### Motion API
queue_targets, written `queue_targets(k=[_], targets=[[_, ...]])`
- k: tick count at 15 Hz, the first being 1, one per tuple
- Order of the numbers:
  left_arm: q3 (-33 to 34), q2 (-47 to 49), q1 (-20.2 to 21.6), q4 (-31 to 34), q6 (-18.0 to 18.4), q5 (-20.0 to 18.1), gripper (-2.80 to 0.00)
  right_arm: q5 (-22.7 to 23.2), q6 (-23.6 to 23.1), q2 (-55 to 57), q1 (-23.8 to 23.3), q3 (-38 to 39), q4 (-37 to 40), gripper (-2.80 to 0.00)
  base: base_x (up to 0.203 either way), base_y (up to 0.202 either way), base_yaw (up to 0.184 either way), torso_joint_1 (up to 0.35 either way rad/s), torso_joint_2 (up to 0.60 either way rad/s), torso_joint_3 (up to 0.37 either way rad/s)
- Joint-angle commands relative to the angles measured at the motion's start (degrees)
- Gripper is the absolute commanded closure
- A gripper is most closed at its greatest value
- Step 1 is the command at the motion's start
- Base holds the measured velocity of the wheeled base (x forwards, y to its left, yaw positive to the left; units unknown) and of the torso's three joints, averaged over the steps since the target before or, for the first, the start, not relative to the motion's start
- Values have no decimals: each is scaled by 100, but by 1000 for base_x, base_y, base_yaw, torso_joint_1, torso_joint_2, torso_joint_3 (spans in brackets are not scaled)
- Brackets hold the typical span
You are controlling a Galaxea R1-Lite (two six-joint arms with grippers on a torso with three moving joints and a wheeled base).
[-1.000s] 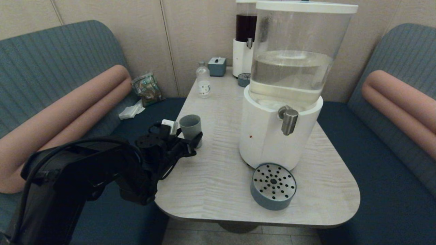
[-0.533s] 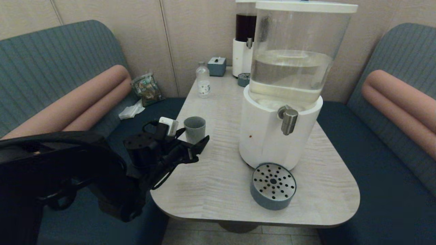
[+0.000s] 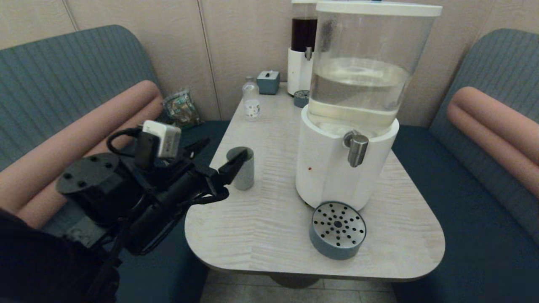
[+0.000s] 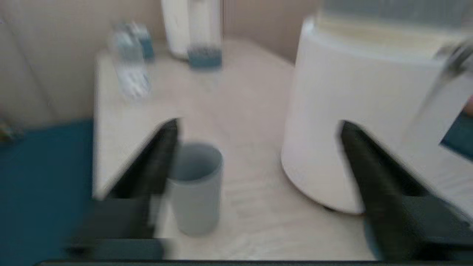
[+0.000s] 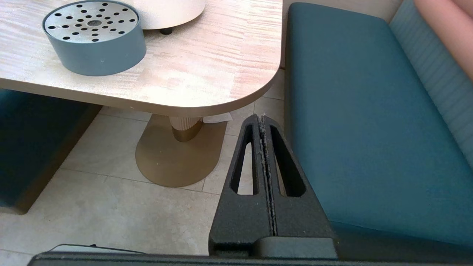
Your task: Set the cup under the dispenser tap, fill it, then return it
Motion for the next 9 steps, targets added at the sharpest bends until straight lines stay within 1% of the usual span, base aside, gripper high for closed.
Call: queue_targets(k=[1,3,5,6,7,9], targets=[[122,-1040,-8,179,108,53,0,2,-4,-2,1,0,2,0,0,0,0,0,0,0],[222,-2302,-6,939,252,205,0,2,5,-2,1,0,2,0,0,0,0,0,0,0],[215,-3776,107,1998,291,509,0,2,-4,-2,1,0,2,0,0,0,0,0,0,0],[201,-4469,283,2517,243,627,0,2,-4,-2,1,0,2,0,0,0,0,0,0,0],[197,-5154,552,2998,136,725,0,2,2,-2,1,0,2,0,0,0,0,0,0,0],[241,-6401,1202,3755,-151,843,0,2,-4,-2,1,0,2,0,0,0,0,0,0,0]])
